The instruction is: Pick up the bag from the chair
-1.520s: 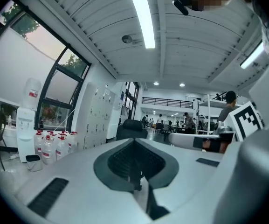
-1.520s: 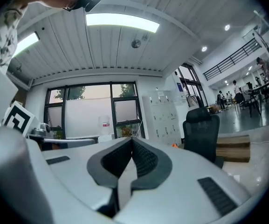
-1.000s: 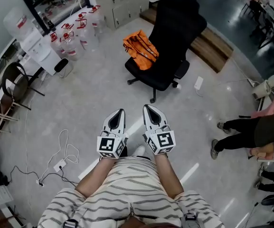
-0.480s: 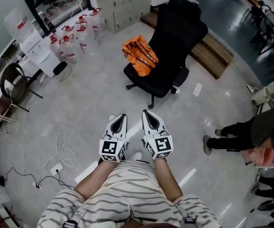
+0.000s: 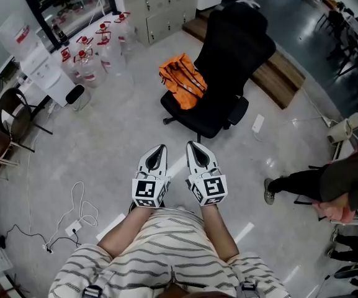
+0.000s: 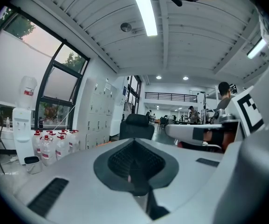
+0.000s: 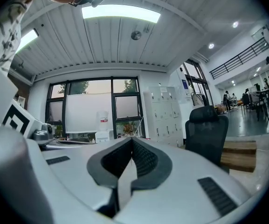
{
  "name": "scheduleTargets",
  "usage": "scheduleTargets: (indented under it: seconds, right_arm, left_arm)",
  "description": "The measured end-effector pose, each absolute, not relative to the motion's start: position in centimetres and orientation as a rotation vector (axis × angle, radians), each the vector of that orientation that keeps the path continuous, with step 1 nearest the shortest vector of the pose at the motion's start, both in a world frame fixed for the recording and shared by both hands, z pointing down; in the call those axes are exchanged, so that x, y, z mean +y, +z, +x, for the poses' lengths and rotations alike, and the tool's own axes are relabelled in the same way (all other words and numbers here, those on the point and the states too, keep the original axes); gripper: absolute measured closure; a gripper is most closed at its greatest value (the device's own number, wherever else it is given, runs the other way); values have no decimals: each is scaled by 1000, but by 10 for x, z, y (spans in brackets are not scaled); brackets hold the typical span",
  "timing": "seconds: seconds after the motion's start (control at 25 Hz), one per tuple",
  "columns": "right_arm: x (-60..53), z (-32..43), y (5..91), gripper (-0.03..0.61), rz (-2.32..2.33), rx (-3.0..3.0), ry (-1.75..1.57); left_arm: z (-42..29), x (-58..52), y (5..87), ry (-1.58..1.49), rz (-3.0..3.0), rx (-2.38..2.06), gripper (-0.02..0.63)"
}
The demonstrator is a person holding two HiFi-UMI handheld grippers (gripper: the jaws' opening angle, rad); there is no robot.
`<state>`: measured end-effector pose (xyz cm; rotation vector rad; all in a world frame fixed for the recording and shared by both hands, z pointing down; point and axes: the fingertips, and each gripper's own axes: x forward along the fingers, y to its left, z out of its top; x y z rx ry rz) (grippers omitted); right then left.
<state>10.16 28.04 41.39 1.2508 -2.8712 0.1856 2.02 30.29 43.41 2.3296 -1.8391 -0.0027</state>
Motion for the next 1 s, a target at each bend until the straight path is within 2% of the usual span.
scheduleTargets:
  seconds: [1.0]
  right_arm:
    - [31,-26,408,560,1519,-2716,259]
  left_arm:
    - [-108,43,427,77,2496,-1606,591]
